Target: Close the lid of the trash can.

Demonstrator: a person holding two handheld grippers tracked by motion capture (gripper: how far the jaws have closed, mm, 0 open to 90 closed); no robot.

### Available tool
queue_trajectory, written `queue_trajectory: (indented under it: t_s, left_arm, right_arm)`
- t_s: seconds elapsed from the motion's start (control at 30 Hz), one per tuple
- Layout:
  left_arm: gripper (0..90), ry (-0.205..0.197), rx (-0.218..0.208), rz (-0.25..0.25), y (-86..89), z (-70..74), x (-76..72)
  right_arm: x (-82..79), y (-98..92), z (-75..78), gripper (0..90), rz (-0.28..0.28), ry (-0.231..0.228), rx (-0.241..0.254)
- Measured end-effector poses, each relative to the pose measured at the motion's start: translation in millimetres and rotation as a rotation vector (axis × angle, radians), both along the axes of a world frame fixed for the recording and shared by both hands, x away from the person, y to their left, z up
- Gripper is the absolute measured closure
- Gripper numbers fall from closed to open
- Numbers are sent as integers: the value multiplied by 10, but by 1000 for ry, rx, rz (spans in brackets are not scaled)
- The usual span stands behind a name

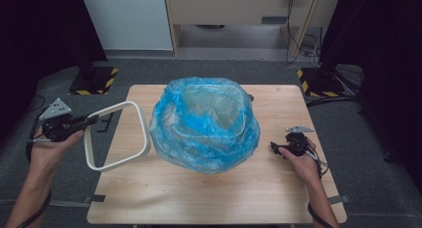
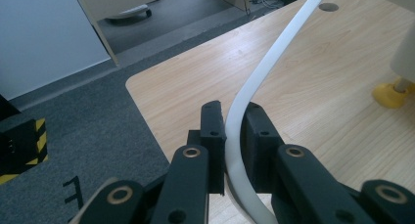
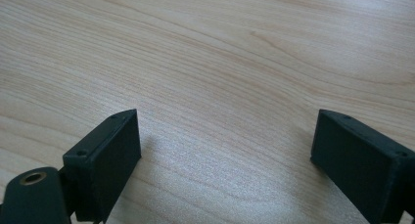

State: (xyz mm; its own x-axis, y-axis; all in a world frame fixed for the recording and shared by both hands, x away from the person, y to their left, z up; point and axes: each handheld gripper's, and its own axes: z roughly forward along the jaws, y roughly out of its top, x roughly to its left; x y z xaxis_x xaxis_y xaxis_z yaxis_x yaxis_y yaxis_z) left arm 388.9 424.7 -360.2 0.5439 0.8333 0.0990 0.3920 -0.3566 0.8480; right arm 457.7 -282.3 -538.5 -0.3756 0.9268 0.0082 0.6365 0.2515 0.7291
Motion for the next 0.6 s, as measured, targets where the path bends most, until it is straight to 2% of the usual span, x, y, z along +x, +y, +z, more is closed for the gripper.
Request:
queue_trajectory:
  t_s: [0.3, 0.6]
  left_arm:
    - [805, -22, -5, -16, 8, 183, -62]
    - [805, -36, -19, -25, 9, 290, -71]
  right_arm:
    - [0, 0, 0, 110, 0, 0, 0]
    - [0, 0, 0, 109, 0, 0, 0]
